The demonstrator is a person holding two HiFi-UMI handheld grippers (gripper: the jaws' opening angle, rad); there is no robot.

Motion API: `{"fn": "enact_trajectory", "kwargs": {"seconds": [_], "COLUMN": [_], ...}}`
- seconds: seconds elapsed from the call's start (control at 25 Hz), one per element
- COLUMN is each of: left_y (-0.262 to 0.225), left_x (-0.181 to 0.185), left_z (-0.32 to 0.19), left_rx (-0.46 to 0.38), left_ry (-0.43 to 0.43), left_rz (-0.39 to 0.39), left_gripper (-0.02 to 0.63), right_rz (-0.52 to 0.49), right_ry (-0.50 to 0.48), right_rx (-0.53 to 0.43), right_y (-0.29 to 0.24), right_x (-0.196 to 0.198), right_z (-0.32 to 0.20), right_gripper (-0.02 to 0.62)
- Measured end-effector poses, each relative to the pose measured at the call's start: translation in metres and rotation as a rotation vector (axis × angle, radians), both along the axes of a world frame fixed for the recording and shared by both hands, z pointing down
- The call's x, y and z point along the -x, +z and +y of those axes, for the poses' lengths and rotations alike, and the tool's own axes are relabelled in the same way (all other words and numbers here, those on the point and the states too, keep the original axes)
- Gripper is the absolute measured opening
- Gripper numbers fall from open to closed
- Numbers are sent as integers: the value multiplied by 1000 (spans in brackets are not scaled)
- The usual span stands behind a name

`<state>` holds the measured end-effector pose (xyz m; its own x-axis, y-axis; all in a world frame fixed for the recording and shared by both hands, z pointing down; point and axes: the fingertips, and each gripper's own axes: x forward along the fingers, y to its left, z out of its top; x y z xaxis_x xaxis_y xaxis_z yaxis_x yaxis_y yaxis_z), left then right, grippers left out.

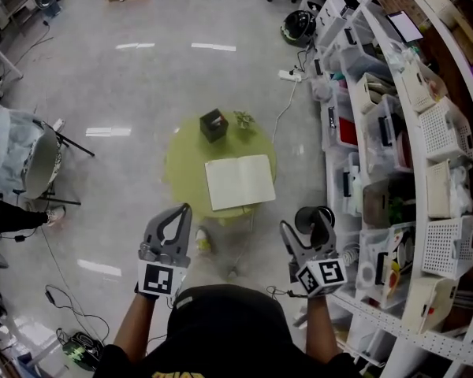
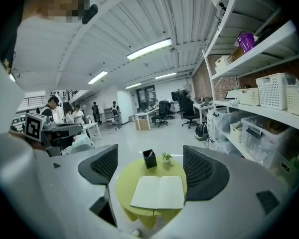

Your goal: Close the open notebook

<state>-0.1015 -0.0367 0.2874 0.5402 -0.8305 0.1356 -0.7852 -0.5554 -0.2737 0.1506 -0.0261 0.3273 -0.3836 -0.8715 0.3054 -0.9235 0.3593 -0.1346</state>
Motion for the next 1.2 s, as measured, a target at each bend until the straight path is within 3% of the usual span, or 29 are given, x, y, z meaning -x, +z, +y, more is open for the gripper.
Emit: {"fn": "enact_trajectory", "kwargs": {"seconds": [0.28,0.36,0.72,0.92,1.2], "left_y": [23,34,99,143,204], "left_x": [22,26,22,19,1], "left_z": [-38,-46,-76,-93,-105], "left_rx": [64,111,302,343,378], "left_ry": [59,65,-31,-102,-108], "left_rz": [54,100,310,291,219], "left_gripper": [17,17,17,17,17], "right_rz": [62,63,90,68,39], "right_ry": [21,30,2,-34,-47], "right_rx": [102,121,175,229,337], "right_y": [34,44,101,144,227], "right_x": [33,42,52,51,50], "right_z": [-33,-40,-76,-89,-83], "right_gripper": [385,383,376,371,366]}}
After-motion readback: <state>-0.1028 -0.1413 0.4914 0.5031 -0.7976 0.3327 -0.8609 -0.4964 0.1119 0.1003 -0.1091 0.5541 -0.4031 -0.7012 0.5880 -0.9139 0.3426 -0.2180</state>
